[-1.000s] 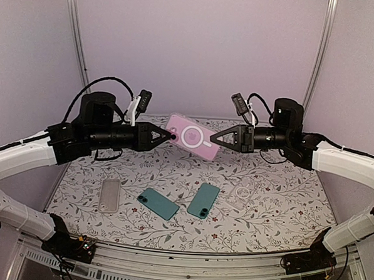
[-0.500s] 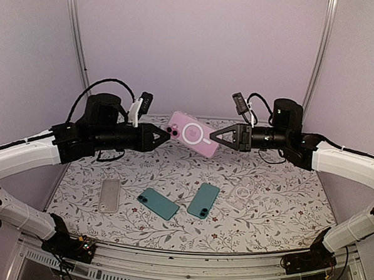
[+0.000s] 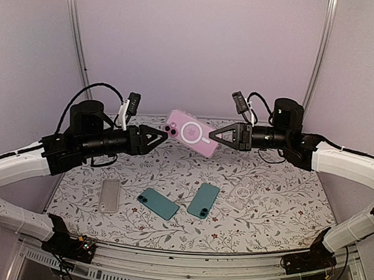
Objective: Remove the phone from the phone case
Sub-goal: Remove the phone from the bottom left corner of the phone case, then pass from the right arm to the left
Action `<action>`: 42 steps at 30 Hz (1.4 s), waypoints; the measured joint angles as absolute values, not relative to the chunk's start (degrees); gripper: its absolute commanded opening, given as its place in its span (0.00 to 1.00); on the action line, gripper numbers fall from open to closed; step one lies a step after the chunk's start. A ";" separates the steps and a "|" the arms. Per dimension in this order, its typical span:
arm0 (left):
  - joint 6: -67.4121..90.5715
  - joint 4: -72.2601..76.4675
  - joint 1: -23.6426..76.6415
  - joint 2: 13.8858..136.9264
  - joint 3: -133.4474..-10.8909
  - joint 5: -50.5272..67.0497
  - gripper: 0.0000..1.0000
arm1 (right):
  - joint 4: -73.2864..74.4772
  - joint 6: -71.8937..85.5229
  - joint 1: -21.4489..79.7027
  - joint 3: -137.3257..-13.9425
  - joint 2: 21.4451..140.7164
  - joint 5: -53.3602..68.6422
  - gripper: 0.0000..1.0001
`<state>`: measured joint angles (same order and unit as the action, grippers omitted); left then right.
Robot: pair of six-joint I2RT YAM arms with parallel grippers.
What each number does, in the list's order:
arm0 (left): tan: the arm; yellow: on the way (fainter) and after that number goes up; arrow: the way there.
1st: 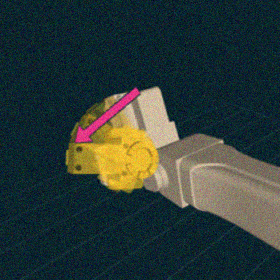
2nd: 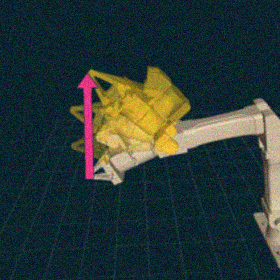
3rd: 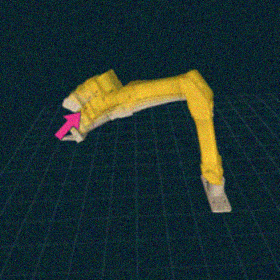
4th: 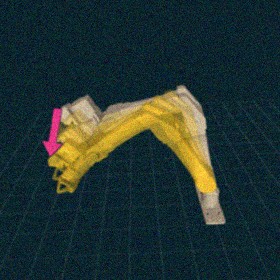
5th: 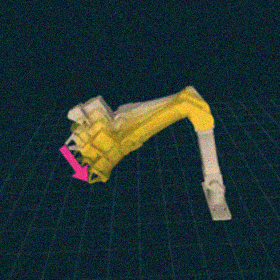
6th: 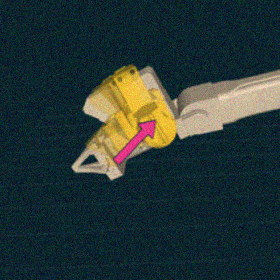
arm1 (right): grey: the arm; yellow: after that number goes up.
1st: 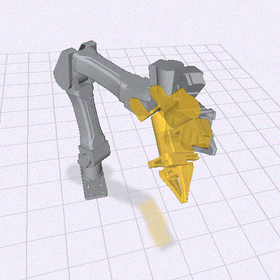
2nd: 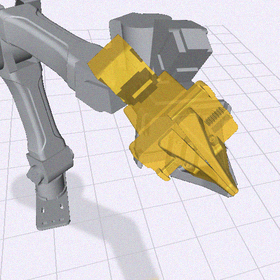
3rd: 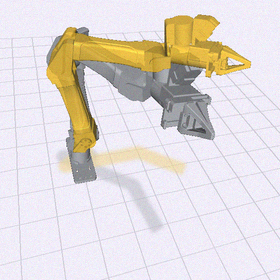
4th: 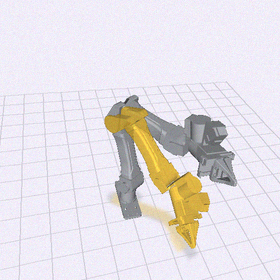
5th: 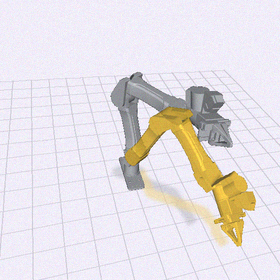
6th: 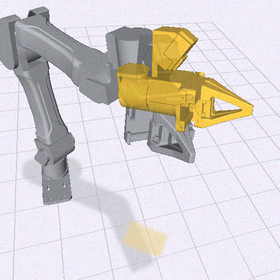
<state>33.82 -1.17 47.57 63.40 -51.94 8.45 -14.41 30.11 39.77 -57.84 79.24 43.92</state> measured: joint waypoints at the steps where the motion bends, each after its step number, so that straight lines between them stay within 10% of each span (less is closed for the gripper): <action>1: 34.11 -0.14 47.57 62.94 -51.40 9.06 0.65 | -15.16 30.76 39.77 -57.74 79.24 44.36 0.00; 42: 36.47 -1.65 48.95 66.43 -55.20 3.01 0.39 | -19.31 32.58 43.81 -56.99 81.52 41.67 0.00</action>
<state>36.47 -1.65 48.95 66.43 -55.20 3.01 -19.31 32.58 43.81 -56.99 81.52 41.67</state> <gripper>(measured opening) 0.393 0.084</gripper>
